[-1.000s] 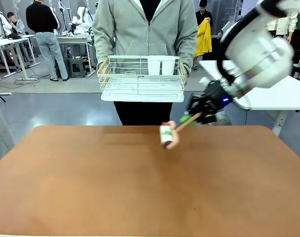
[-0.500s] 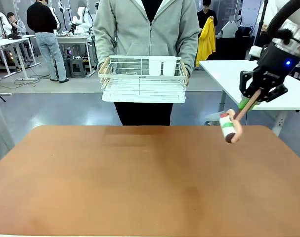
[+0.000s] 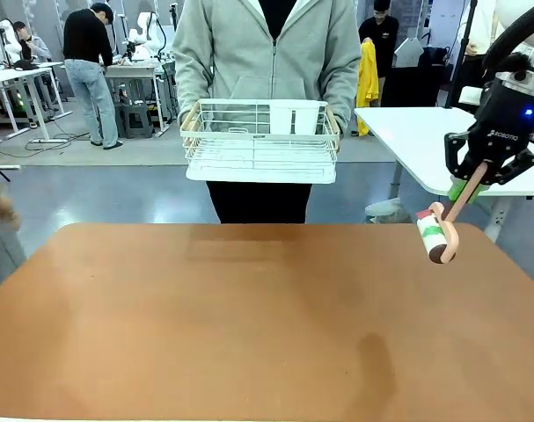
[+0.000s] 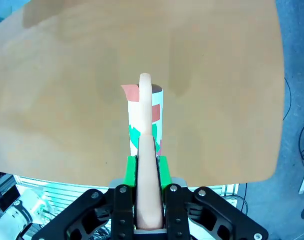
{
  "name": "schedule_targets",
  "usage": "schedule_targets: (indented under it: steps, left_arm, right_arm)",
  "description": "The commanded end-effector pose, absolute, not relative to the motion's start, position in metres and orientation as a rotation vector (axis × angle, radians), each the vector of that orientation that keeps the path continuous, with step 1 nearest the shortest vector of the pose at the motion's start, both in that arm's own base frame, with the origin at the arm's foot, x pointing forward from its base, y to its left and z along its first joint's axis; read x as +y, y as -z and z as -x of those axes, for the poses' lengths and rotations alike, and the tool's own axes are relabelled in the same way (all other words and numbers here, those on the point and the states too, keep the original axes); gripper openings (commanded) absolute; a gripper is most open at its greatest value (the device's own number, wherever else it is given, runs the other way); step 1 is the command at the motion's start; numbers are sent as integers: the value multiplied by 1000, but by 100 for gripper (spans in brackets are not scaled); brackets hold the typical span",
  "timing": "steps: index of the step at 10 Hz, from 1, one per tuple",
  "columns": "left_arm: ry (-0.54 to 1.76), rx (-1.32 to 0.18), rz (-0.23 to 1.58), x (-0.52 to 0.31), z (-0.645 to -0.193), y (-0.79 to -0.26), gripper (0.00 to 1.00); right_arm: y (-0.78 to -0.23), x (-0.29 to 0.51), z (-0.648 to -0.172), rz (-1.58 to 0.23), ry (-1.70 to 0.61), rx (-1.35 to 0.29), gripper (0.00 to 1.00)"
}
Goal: Clean the table.
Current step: Clean the table with the Lint Roller when the human lifts the Dish drying rack, then place the Lint Roller down when the Dish drying rack is positioned in the middle of the table.
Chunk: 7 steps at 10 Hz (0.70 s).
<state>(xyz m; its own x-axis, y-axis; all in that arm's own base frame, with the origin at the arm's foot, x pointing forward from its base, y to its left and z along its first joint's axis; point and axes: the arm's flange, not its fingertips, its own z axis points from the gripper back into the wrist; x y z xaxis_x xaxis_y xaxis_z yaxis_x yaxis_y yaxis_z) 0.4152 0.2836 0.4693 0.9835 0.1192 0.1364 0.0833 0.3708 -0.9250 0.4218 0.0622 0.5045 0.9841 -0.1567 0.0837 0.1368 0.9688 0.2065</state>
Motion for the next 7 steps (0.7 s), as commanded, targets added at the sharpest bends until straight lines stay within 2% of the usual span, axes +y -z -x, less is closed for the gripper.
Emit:
schedule_targets:
  steps: [1, 7]
  left_arm:
    - [-19, -191, 1199, 285, -412, -471, 100]
    - [-19, -191, 1199, 285, -412, -471, 100]
  right_arm:
    - [-508, 64, -420, -197, 144, -110, 21]
    - [-508, 64, -420, -197, 144, -110, 21]
